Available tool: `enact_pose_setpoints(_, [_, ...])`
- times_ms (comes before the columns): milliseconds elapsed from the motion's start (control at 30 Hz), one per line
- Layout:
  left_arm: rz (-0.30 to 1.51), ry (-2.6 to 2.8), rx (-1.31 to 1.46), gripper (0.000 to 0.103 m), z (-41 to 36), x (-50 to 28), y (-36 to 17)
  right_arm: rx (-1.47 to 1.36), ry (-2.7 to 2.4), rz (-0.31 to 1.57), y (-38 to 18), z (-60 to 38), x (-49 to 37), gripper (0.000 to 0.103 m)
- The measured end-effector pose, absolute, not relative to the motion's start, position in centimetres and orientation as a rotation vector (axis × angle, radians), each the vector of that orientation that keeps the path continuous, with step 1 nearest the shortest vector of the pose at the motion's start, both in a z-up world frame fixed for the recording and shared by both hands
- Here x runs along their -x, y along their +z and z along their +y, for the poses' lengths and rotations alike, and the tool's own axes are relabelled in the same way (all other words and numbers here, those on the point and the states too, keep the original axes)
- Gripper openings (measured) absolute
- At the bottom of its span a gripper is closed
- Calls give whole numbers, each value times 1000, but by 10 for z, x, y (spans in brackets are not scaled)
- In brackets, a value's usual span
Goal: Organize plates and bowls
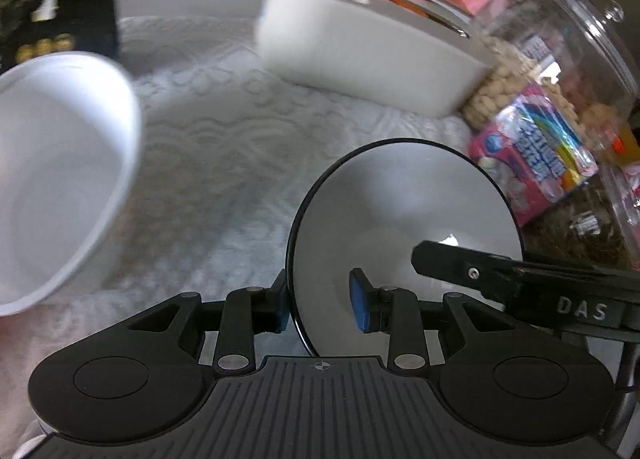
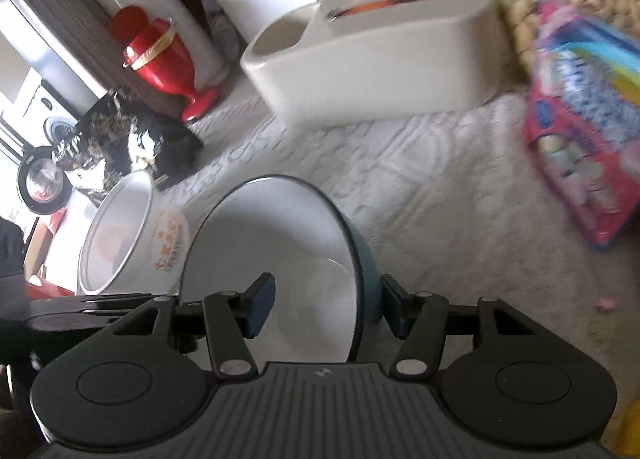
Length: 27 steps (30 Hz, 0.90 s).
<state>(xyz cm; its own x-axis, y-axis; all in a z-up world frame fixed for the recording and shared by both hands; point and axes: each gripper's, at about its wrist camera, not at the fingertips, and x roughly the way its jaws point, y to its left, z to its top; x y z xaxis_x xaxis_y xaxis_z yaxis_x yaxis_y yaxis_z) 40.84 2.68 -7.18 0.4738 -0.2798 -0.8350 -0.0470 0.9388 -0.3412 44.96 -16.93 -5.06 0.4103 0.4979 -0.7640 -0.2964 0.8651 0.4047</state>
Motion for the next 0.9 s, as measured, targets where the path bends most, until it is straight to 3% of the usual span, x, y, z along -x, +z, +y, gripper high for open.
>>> enact_pose_setpoints(167, [1054, -139, 302, 26, 11, -421, -68, -274, 480, 1087, -65, -194, -460, 57])
enact_pose_setpoints(467, [1110, -128, 302, 24, 7, -437, -82, -279, 487, 1115, -84, -188, -467, 57])
enact_pose_setpoints(900, [1063, -80, 242, 24, 2, -424, -65, -263, 516, 1059, -67, -185, -455, 55])
